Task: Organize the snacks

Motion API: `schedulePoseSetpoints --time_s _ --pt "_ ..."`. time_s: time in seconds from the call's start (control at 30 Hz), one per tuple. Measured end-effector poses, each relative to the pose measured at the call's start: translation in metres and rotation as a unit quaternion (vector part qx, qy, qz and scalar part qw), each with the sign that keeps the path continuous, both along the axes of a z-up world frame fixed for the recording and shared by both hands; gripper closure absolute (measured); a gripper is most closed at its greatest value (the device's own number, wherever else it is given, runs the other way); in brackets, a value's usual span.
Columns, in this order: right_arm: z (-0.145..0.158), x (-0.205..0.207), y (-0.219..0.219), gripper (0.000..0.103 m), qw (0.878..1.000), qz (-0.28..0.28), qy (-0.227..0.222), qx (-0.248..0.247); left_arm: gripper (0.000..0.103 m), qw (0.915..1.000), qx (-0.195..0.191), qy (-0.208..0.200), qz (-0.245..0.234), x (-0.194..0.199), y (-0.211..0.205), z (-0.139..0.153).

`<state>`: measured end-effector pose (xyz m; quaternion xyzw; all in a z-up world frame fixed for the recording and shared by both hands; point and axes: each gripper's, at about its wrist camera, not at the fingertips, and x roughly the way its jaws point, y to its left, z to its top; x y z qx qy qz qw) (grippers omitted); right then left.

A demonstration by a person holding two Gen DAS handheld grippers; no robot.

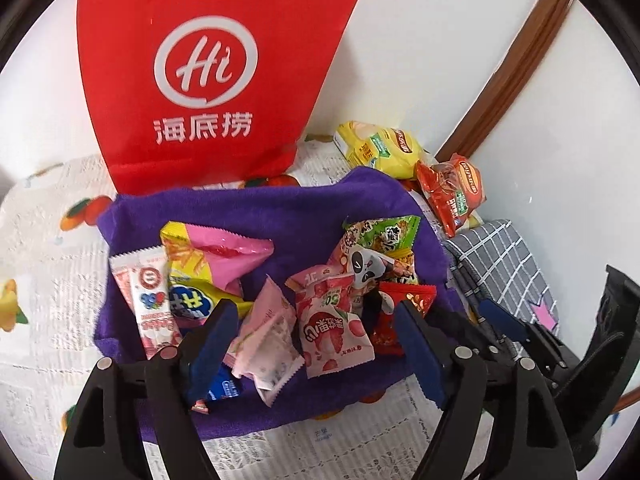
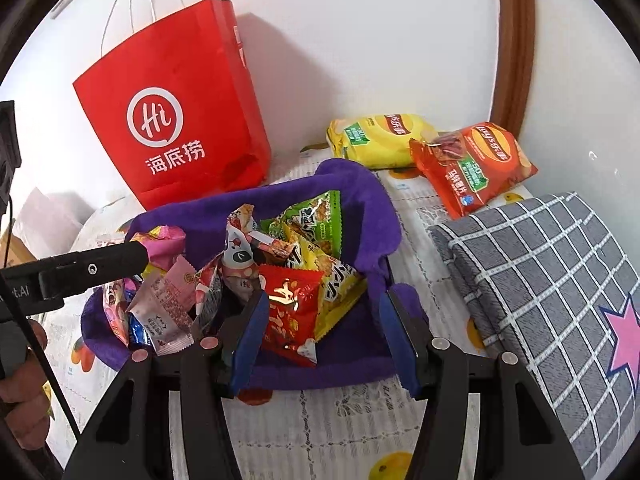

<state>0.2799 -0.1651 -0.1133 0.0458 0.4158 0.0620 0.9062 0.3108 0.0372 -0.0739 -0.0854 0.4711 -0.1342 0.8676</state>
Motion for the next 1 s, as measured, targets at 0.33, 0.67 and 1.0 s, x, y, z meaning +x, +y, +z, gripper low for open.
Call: schedulePoseSetpoints --time_s 0.33,0.67,1.0 --pt "0.026 -0.034 -0.023 0.032 1.000 -0.020 0.015 0.018 0.024 0.9966 0.076 -0.029 -0.013 -0.024 -0.017 0.024" --pt "0.062 -0.093 -0.030 0.028 1.000 -0.017 -0.001 0.005 0.024 0.9973 0.058 -0.045 0.006 -0.081 -0.012 0.044" --pt "0.089 -0.162 -0.030 0.012 0.999 -0.017 -0.039 -0.002 0.015 0.9971 0.042 -0.061 0.013 -0.165 -0.018 0.058"
